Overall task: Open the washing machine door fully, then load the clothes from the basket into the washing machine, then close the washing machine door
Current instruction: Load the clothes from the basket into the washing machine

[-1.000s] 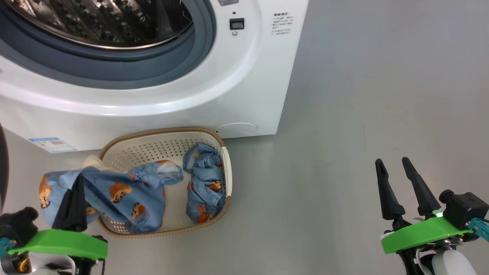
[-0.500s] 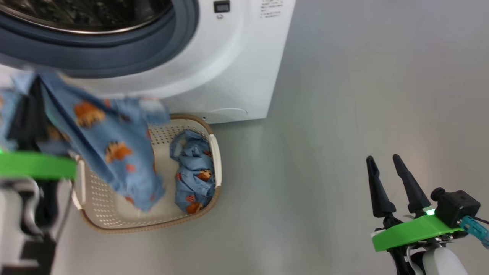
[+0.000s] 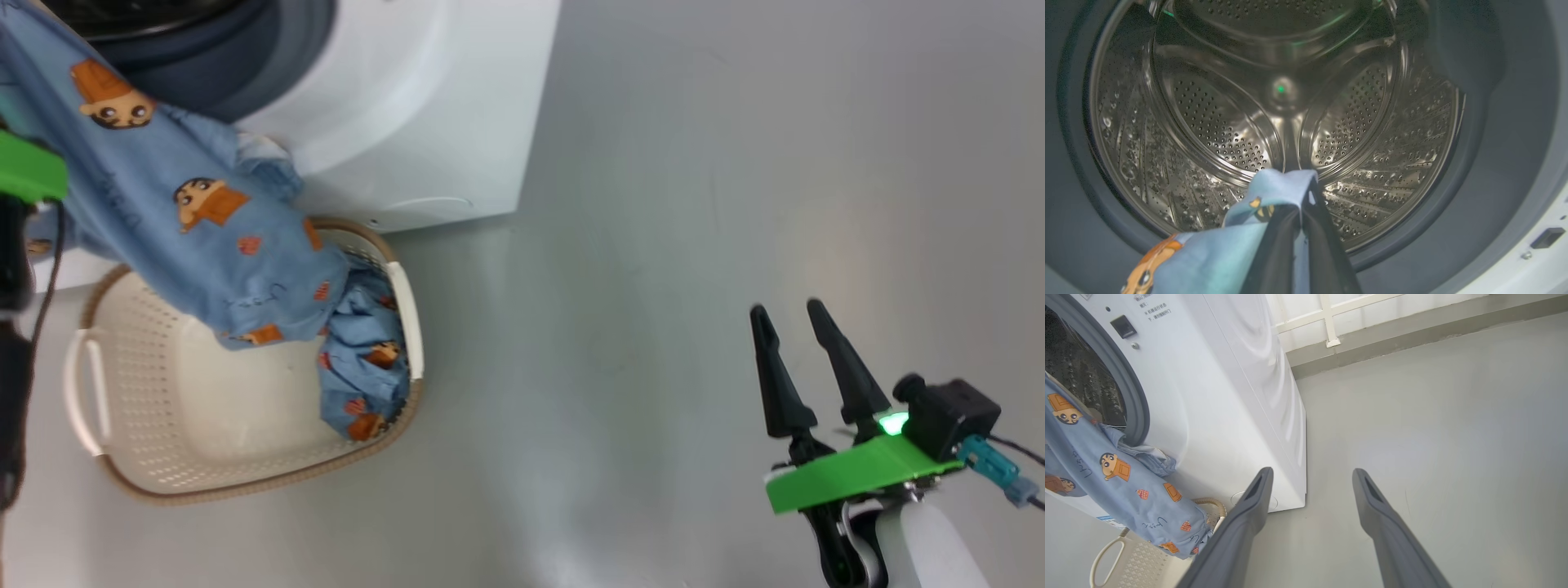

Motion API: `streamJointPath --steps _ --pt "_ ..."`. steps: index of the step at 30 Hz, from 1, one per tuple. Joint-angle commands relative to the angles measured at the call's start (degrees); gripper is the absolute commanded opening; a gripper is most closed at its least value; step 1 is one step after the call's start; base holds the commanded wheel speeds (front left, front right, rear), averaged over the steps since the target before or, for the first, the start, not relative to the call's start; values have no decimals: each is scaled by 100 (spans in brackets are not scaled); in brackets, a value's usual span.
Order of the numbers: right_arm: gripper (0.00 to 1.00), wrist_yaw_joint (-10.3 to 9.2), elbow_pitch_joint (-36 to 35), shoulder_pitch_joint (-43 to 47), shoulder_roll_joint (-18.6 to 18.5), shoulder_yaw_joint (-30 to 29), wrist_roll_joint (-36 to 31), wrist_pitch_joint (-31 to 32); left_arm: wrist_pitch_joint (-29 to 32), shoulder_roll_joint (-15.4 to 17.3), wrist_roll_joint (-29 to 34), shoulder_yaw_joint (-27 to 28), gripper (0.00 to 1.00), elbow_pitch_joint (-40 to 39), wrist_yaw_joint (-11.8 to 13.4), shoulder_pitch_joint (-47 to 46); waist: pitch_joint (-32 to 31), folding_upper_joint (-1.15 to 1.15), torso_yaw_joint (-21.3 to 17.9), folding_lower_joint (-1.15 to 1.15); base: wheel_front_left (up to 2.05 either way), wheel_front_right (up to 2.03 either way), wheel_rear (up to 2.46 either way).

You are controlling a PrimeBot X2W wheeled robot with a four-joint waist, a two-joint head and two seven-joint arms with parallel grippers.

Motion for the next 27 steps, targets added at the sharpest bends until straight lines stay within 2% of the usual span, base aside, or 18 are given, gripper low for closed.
streamJointPath --steps 1,9,17,23,27 --pt "100 9 -161 -110 32 158 -16 -28 -30 329 -71 61 0 76 -9 -241 217 0 -218 0 0 0 0" --pt "100 9 -237 -213 41 365 146 -28 136 504 -653 -547 0 1469 -9 -1226 502 0 -524 0 0 0 0" --pt "100 9 -292 -258 41 537 247 -28 316 671 -922 -1110 0 2272 -9 -1852 676 0 -706 0 0 0 0" --pt "100 9 -339 -290 42 607 298 -28 91 828 -934 -1293 0 2354 -9 -2290 790 0 -776 0 0 0 0" --pt "100 9 -381 -319 42 603 341 -28 -23 1029 -745 -1166 0 1882 -9 -2658 901 0 -783 0 0 0 0"
